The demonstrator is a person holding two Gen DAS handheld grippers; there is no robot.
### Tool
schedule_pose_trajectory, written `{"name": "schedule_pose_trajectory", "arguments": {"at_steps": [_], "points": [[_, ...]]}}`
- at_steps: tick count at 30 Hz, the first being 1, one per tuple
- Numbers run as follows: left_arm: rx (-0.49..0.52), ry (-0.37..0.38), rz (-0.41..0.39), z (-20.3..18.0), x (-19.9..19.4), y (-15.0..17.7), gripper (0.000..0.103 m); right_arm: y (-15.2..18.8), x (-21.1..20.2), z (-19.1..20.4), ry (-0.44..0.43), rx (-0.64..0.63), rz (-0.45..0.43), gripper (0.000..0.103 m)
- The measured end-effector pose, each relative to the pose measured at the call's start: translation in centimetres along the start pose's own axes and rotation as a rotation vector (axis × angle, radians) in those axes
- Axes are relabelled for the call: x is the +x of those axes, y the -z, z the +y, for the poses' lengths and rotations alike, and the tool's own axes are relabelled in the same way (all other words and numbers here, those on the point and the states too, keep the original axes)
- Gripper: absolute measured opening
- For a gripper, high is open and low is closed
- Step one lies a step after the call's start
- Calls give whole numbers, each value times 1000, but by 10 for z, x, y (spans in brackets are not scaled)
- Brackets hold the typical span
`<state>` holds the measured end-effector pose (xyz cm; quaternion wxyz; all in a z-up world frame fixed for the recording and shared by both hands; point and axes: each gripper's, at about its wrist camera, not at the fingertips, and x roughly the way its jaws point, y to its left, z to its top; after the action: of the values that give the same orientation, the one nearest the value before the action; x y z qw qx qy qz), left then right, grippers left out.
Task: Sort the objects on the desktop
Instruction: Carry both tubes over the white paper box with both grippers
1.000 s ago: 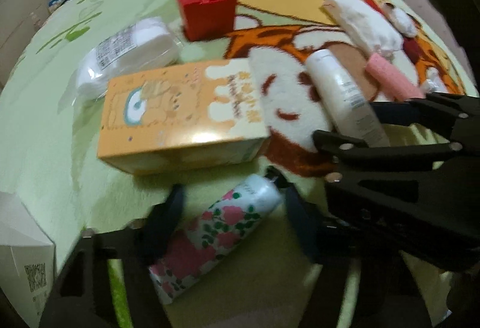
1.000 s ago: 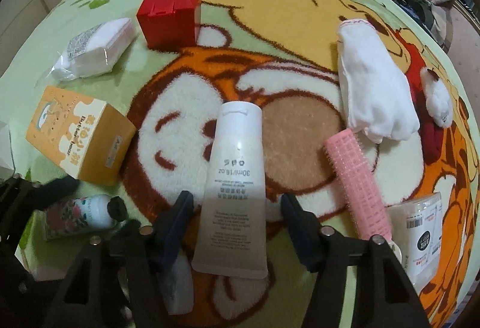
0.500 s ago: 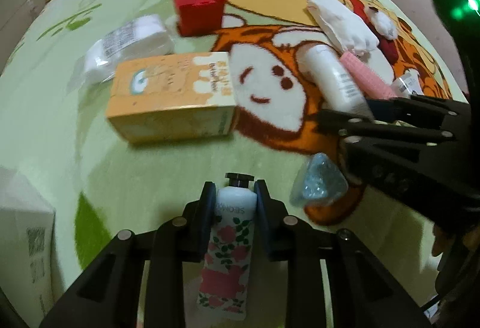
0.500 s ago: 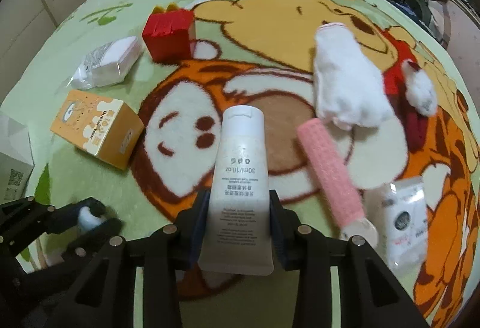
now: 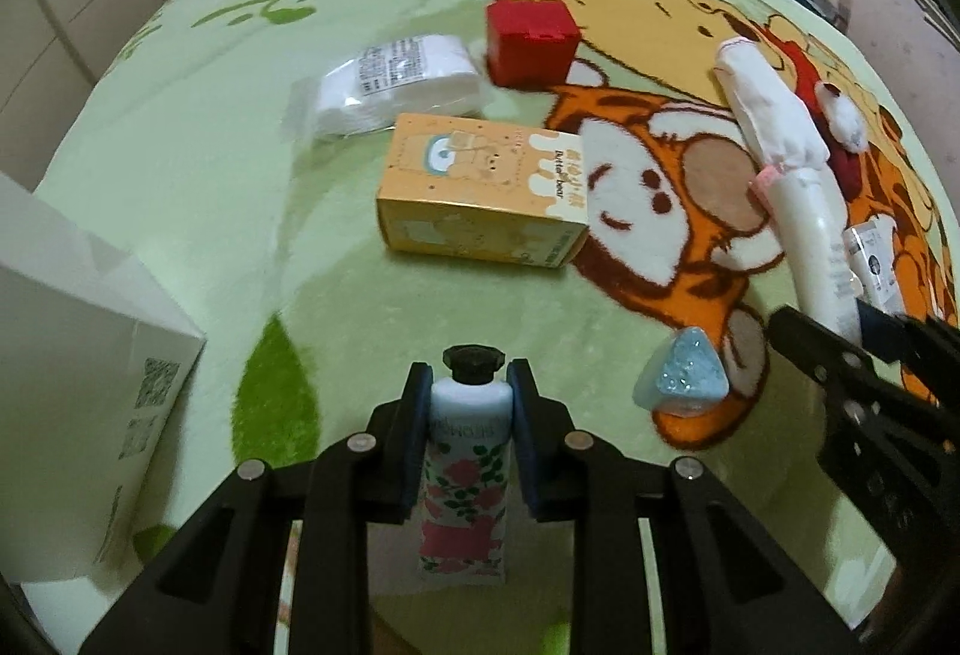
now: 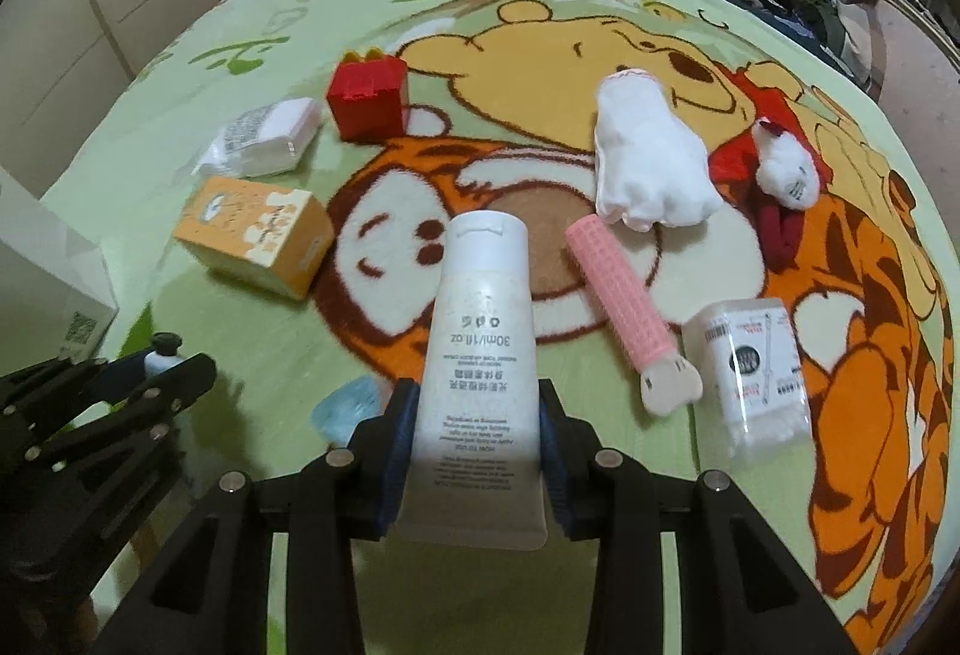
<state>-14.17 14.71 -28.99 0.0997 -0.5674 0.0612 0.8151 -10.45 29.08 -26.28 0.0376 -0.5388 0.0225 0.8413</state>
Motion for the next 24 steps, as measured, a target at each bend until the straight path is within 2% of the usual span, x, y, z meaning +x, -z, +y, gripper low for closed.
{"name": "schedule_pose_trajectory", "arguments": {"at_steps": [11, 19, 24], "points": [[-21, -42, -29, 5, -58, -1, 25, 9, -63, 3, 2, 9, -35, 38], [-45, -60, -94, 14, -132, 4, 25, 13, -124, 19, -11, -16, -77, 38], [-89, -85, -132, 39, -184, 13, 25, 12, -163, 45, -58, -50, -110, 38]]}}
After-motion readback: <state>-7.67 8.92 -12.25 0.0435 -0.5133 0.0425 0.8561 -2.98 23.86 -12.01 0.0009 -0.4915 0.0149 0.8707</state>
